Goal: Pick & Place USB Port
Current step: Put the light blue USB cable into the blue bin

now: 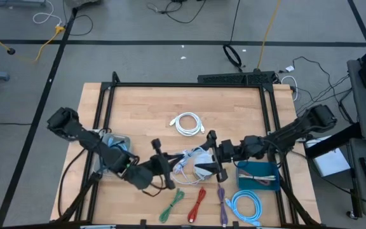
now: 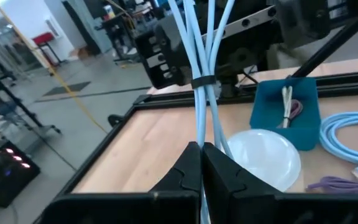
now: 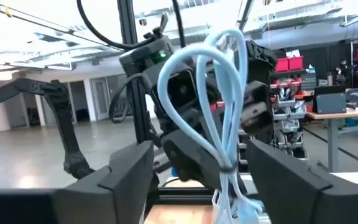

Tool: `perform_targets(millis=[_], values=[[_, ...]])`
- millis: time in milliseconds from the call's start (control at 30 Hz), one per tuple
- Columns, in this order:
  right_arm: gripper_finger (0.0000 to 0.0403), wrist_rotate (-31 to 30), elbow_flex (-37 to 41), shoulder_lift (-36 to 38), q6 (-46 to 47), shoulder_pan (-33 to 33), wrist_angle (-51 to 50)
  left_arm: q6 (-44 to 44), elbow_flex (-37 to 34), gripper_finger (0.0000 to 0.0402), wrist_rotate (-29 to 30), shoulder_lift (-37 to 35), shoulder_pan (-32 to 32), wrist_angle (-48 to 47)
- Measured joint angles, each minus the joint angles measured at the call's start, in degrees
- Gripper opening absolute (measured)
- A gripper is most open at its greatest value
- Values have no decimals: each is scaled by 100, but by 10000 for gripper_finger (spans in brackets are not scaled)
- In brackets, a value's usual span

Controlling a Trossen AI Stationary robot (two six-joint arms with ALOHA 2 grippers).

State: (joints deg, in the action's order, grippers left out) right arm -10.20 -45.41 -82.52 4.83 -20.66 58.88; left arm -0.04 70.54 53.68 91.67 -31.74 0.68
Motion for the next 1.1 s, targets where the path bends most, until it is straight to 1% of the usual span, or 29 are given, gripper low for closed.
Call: perform_targets(millis=[67,133,233,300,367,433,500,533,600,667,733,833,900,1000,1100], values=[[268,-2,-1,-78,-100,4,203,-10,0,0,-216,-1,114,63],[269,-2,-2,-116,-111,4,334,-10,0,0,-349,0,197,107],[248,-17,-2,-111,-133,6,343,-20,0,0,-553,-2,255,169],[218,-15,-2,-111,-166,6,297,-21,0,0,-570,-2,246,194],[173,-16,-2,-113,-227,6,253,-21,0,2,-571,-2,217,241],[114,-17,-7,-111,-257,6,175,3,0,8,-577,-2,183,286],[44,-22,-7,-111,-333,8,81,48,0,15,-603,-2,128,287],[24,-24,-7,-108,-403,8,33,79,0,20,-662,-2,98,277],[16,-121,-7,-45,-412,0,-234,86,0,27,-952,-4,31,150],[12,-316,-7,168,-417,-24,-830,-67,2,33,-1226,-7,-65,-149],[8,-598,-7,458,-483,-79,-1347,-359,4,40,-1374,-13,-211,-678],[7,-1342,-7,1091,-763,-322,-2037,-1095,4,51,-1456,-13,-453,-1628],[7,-1926,-67,1601,-923,-552,-2767,-1668,4,57,-1444,-13,-573,-2227],[7,-2734,-483,2317,-718,-911,-4499,-2412,4,61,-1331,-13,-718,-2958],[7,-3463,-1105,2682,158,-1339,-6643,-2851,4,62,-1180,-13,-886,-3287]])
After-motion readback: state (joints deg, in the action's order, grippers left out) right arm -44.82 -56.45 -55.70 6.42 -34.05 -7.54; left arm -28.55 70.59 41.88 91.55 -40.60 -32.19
